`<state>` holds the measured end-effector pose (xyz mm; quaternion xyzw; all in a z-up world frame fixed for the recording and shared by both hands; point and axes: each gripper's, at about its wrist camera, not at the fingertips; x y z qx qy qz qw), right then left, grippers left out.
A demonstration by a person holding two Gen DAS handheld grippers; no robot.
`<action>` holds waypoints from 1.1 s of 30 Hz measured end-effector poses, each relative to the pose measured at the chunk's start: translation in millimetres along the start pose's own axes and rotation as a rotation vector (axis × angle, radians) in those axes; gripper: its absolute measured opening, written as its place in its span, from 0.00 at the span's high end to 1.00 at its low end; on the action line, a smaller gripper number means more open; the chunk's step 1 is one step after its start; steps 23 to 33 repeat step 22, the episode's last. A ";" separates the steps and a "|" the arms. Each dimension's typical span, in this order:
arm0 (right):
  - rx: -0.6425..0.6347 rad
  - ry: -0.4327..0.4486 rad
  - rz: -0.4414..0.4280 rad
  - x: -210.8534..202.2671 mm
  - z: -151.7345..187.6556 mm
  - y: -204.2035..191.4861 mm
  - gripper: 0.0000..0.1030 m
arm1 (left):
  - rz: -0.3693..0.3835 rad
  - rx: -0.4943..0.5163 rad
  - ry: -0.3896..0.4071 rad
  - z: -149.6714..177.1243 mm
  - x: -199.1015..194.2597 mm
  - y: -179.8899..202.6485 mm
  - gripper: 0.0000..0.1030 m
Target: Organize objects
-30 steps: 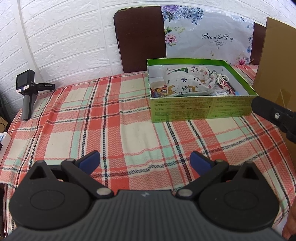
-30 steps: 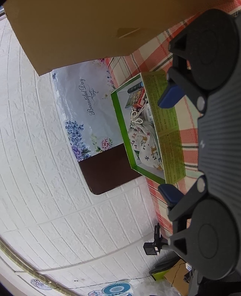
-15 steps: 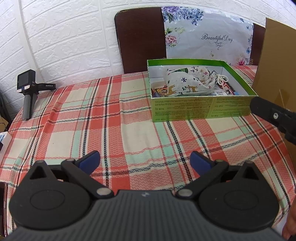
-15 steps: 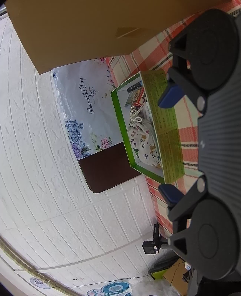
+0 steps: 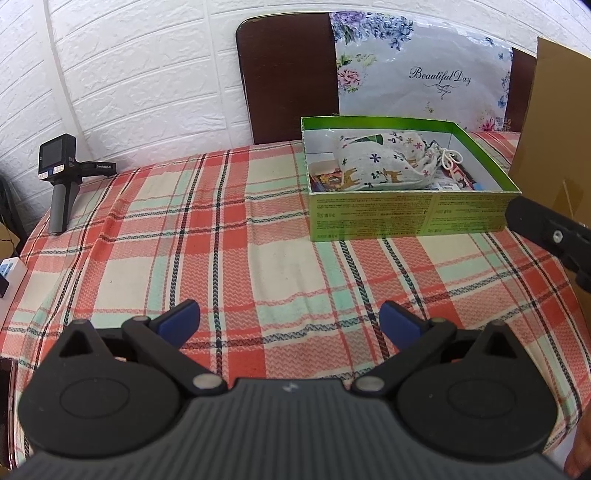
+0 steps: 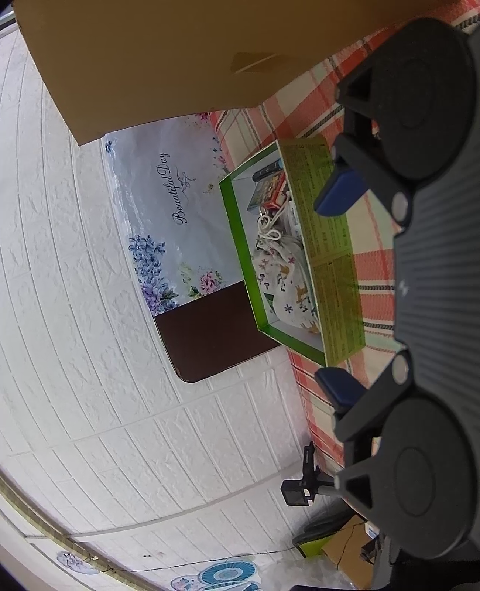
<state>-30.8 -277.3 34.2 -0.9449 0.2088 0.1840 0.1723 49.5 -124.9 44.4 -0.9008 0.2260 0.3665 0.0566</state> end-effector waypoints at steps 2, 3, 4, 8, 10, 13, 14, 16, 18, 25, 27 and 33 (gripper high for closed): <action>-0.001 -0.002 -0.001 0.3 0.4 0.3 0.10 | 0.003 0.002 0.000 0.4 -0.1 0.6 0.00; -0.001 -0.002 -0.002 0.2 0.4 0.3 0.10 | 0.003 0.005 0.000 0.6 -0.2 1.3 0.00; -0.001 -0.001 -0.001 0.2 0.4 0.3 0.10 | 0.003 0.008 0.000 0.8 -0.3 2.0 0.00; -0.001 -0.001 -0.002 0.3 0.6 1.1 0.10 | 0.006 0.012 0.003 0.9 -1.0 3.3 0.00; 0.001 -0.004 -0.003 0.2 1.1 1.6 0.10 | 0.005 0.010 0.002 1.2 -1.0 3.0 0.00; -0.001 -0.005 -0.001 0.1 1.4 1.7 0.10 | 0.006 0.007 -0.001 1.4 -0.4 1.8 0.00; 0.000 -0.005 -0.001 0.0 1.2 1.7 0.10 | 0.008 0.006 -0.002 1.3 -0.4 1.5 0.00; 0.000 0.000 0.000 -0.5 0.9 1.6 0.10 | 0.021 0.009 0.008 1.1 -2.0 1.2 0.00; -0.002 0.009 0.002 -1.5 0.8 1.6 0.10 | 0.031 0.022 0.023 1.3 -4.6 2.9 0.00; -0.005 0.006 0.003 -0.3 2.2 0.9 0.10 | 0.053 0.037 0.045 1.7 -8.2 7.1 0.00; -0.005 0.006 0.003 -0.3 2.2 0.9 0.10 | 0.053 0.037 0.045 1.7 -8.2 7.1 0.00; -0.005 0.006 0.003 -0.3 2.2 0.9 0.10 | 0.053 0.037 0.045 1.7 -8.2 7.1 0.00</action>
Point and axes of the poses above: each gripper's, at about its wrist camera, not at the fingertips, and x roughly the way its jaws point, y to its right, z to its underside, and after that the axes turned 14 degrees about z, right-handed
